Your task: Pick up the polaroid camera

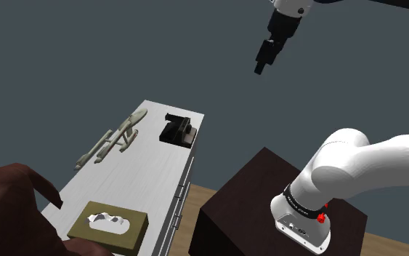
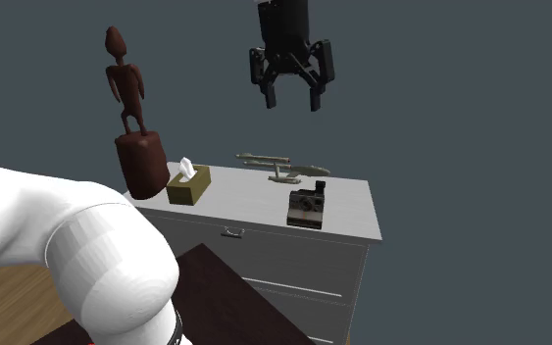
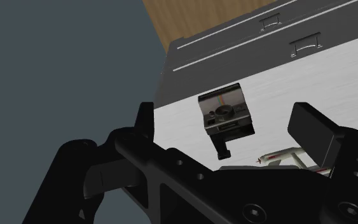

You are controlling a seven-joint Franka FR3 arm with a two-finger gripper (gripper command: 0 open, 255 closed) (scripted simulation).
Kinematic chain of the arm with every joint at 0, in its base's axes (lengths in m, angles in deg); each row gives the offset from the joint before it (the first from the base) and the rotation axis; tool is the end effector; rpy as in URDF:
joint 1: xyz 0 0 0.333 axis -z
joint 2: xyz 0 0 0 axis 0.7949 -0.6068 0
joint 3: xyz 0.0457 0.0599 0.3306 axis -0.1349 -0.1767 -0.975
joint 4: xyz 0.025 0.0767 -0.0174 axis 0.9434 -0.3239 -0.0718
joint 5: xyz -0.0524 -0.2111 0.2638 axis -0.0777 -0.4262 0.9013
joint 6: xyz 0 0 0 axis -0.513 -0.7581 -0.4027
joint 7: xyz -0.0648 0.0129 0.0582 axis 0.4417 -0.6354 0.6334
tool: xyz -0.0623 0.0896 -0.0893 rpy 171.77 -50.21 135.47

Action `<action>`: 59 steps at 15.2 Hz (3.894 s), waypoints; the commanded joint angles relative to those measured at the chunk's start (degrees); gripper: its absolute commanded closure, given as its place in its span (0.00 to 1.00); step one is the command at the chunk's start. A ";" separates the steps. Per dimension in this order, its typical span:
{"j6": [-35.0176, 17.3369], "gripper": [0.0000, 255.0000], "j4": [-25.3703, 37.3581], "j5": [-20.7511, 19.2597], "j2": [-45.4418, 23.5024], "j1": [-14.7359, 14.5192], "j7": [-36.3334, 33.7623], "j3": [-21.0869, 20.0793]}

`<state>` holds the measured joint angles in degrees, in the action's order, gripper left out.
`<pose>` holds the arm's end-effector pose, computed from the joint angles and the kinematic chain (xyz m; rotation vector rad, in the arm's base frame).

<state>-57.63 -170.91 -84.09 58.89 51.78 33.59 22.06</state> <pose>0.2437 -0.0309 0.5952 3.0532 0.2026 0.1614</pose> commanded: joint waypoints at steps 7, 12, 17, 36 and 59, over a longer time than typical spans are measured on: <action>-9.75 0.00 -1.34 1.24 -9.62 -1.00 -2.40 -1.04; -17.20 0.00 -0.38 2.11 -18.99 -1.76 -4.11 -1.89; -23.64 0.00 2.46 2.82 -29.20 -2.45 -5.63 -2.70; -34.78 0.00 29.76 3.90 -70.95 -4.95 -10.04 -4.92; -38.22 1.00 33.91 3.80 -78.88 -5.36 -10.50 -4.93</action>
<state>-96.07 -136.99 -80.30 -20.27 46.42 23.07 17.15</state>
